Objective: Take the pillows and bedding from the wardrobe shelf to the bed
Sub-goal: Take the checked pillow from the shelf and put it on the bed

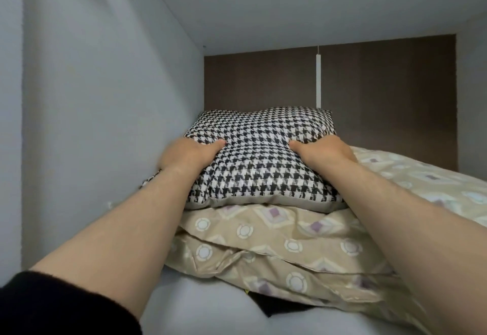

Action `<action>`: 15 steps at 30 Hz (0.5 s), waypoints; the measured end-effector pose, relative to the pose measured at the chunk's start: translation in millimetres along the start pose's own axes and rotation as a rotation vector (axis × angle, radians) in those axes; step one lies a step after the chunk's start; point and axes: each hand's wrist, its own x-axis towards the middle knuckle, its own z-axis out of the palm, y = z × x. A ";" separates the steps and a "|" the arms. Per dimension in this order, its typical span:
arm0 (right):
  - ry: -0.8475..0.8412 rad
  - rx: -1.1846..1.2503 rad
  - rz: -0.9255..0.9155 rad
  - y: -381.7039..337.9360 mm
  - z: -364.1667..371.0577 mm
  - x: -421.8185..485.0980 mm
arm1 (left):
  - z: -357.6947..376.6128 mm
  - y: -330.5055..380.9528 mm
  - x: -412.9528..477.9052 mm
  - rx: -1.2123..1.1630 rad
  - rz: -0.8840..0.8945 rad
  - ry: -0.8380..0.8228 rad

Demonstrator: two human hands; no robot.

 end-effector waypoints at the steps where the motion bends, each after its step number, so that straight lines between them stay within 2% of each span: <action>1: 0.010 0.014 -0.010 2.2 1.2 -2.4 | 2.8 -1.8 -2.3 -0.043 0.000 0.032; 4: 0.064 0.038 -0.045 7.1 4.8 -9.1 | 3.3 -0.8 -4.0 -0.117 0.053 0.091; 10: 0.192 0.174 -0.227 6.8 -17.5 -24.1 | -23.5 13.7 -12.6 -0.284 0.200 0.281; 15: 0.268 0.199 -0.288 8.8 -67.3 -60.3 | -55.0 22.7 -45.4 -0.549 0.260 0.297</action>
